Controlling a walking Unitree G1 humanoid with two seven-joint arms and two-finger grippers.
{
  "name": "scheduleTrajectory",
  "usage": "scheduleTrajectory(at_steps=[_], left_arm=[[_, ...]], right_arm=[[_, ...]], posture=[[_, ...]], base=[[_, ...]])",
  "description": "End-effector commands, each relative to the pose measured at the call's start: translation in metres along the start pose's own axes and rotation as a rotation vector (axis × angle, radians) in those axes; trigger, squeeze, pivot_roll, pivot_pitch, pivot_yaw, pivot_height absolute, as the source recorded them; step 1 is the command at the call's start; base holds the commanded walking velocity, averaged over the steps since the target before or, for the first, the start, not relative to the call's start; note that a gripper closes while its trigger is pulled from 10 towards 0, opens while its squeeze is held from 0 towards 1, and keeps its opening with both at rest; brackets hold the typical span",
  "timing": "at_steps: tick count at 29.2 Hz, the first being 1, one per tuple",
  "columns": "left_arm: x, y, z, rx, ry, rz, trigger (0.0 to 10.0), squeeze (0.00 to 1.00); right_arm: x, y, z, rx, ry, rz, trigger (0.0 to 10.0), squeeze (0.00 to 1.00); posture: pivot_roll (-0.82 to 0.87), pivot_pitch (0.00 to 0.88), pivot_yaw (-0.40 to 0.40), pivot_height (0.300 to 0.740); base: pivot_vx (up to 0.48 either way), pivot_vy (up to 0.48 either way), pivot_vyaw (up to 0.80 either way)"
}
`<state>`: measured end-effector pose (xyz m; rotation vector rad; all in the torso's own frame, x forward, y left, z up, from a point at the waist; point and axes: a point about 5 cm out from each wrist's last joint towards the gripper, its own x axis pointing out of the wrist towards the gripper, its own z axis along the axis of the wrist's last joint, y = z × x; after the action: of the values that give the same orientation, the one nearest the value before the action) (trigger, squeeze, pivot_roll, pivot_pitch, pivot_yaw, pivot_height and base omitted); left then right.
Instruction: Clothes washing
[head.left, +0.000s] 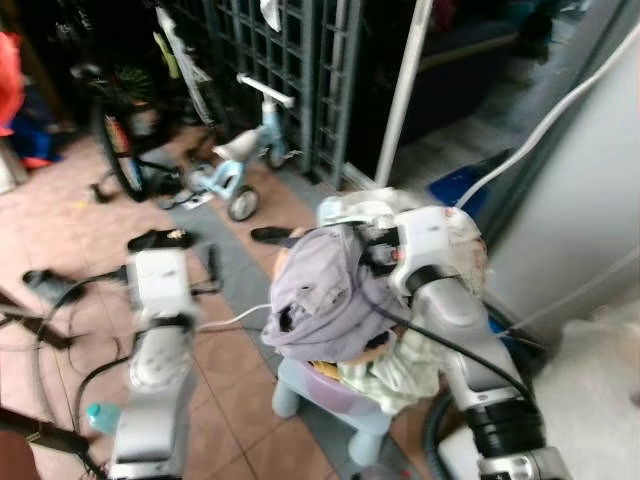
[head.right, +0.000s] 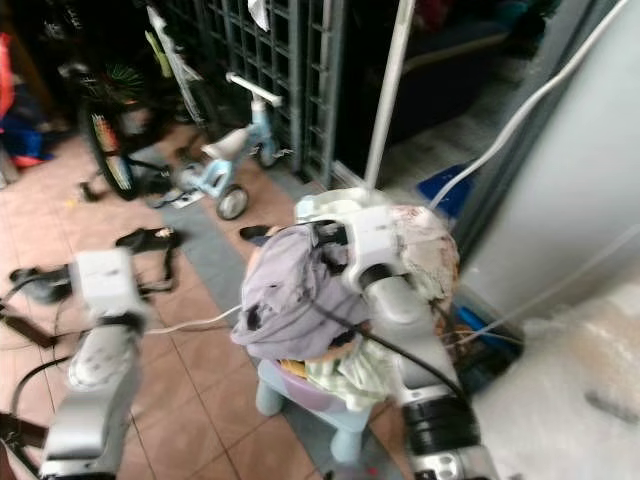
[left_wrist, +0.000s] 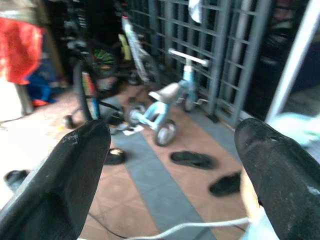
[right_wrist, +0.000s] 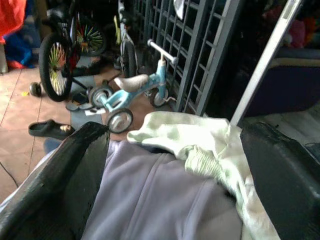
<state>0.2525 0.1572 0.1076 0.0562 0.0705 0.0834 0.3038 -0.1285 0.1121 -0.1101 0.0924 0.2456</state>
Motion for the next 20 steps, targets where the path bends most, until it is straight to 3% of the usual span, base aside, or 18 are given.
scheduleTrajectory(at_steps=[1,8,15,20], left_arm=[[0.000,0.014,0.000,0.021,0.000,0.046,10.0,0.00],[-0.003,0.015,-0.003,0.024,0.024,0.061,10.0,0.00],[-0.008,0.018,-0.007,0.033,0.060,0.066,10.0,0.00],[-0.011,0.020,-0.007,0.036,0.071,0.070,10.0,0.00]], right_arm=[[0.005,0.015,0.011,-0.006,-0.043,0.053,10.0,0.00],[0.010,0.006,0.010,-0.070,-0.032,-0.035,10.0,0.00],[0.013,-0.029,0.006,-0.118,0.035,-0.268,10.0,0.00],[0.013,-0.037,0.000,-0.116,0.074,-0.304,10.0,0.00]], posture=[[-0.01,0.000,-0.018,0.740],[0.00,0.000,-0.026,0.740],[0.02,0.015,-0.039,0.740],[0.03,0.037,-0.047,0.740]], base=[[0.334,0.000,0.00],[0.075,0.000,0.00],[0.000,0.000,0.00],[0.000,0.000,-0.80]])
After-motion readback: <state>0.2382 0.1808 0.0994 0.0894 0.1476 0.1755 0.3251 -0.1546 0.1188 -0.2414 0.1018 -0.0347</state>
